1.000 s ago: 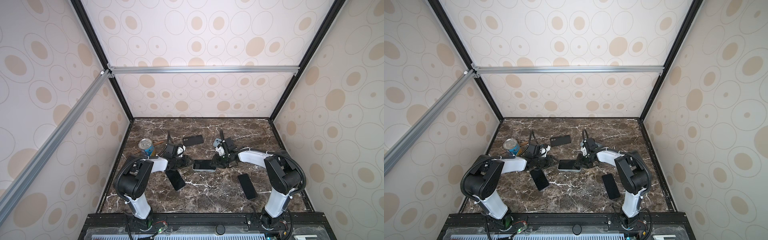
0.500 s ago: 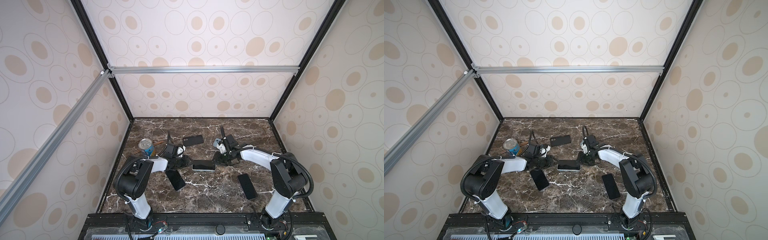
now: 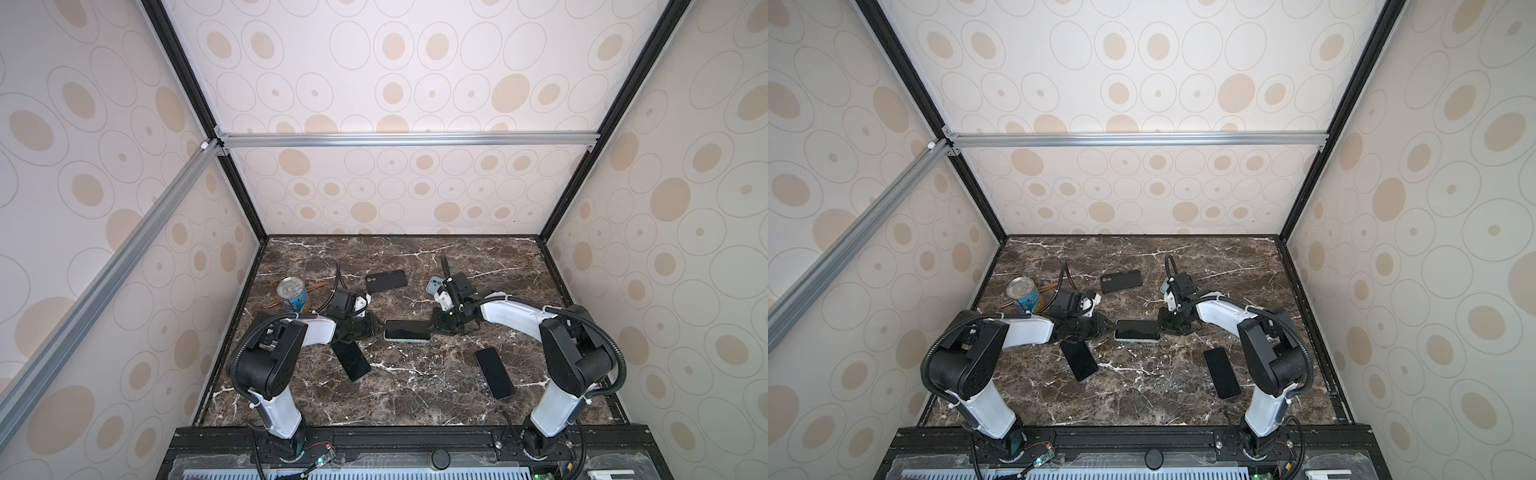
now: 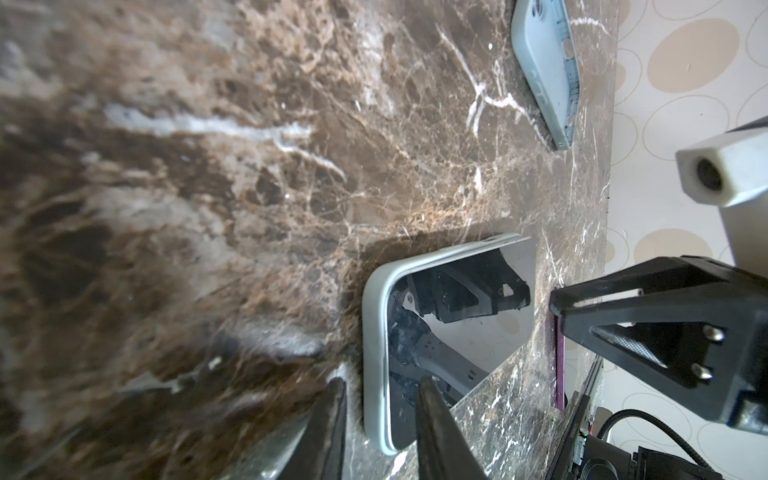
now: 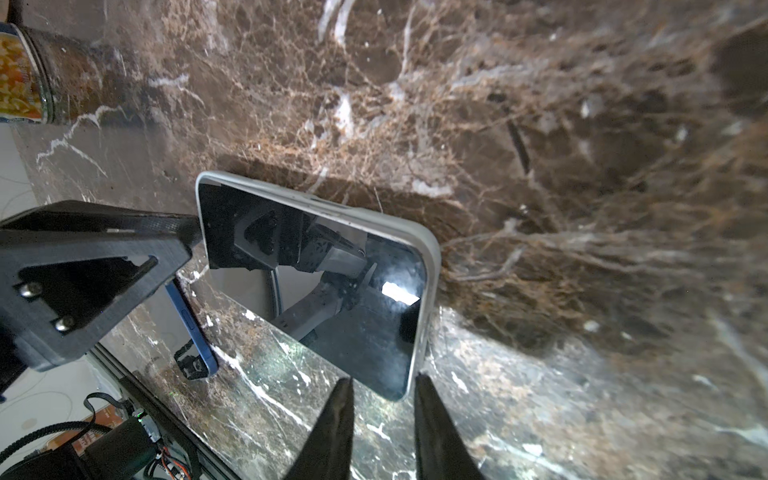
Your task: Put the phone into the phone case
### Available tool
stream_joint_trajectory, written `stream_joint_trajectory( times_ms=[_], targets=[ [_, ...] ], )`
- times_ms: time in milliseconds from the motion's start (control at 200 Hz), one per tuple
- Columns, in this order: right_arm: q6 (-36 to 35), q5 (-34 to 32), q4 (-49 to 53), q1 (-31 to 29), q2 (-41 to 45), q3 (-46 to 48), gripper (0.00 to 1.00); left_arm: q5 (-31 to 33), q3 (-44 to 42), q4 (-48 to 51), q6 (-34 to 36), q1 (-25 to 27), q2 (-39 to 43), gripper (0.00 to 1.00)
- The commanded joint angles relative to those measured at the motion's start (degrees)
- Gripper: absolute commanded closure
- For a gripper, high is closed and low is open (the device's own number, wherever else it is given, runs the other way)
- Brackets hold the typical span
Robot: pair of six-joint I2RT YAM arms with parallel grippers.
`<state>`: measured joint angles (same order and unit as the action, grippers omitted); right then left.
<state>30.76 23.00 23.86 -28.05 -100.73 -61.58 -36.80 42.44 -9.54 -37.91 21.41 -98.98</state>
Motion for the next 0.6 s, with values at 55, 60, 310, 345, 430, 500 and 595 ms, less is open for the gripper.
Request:
stream_joint_trajectory(
  times_ms=[55, 60, 310, 345, 430, 500, 595],
  targets=[
    [-0.09, 2.18, -0.48, -0.20, -2.71, 0.42, 0.75, 0.71, 1.17, 2.35, 1.46, 1.47, -0.72, 0.71],
    [-0.09, 2.20, -0.48, -0.22, -2.80, 0.42, 0.75, 0.74, 1.17, 2.43, 1.49, 1.54, -0.75, 0.71],
    [0.14, 3.45, -1.11, -0.33, -3.50, 0.41, 0.80, 0.76, 1.51, 2.78, 1.79, 2.05, -1.57, 0.79],
    [0.20, 3.77, -1.27, -0.33, -3.59, 0.42, 0.81, 0.68, 1.52, 2.79, 1.71, 2.06, -1.57, 0.79],
    [0.43, 4.55, -1.76, -0.31, -3.85, 0.56, 0.82, 0.52, 1.42, 2.55, 1.62, 2.10, -1.57, 0.80],
    [0.66, 4.85, -2.20, -0.37, -3.95, 0.76, 0.83, 0.42, 1.42, 2.54, 1.61, 2.21, -1.57, 0.81],
    [0.91, 5.25, -2.72, -0.42, -4.30, 0.87, 0.85, 0.41, 1.34, 2.47, 1.60, 2.49, -1.65, 0.83]
  ],
)
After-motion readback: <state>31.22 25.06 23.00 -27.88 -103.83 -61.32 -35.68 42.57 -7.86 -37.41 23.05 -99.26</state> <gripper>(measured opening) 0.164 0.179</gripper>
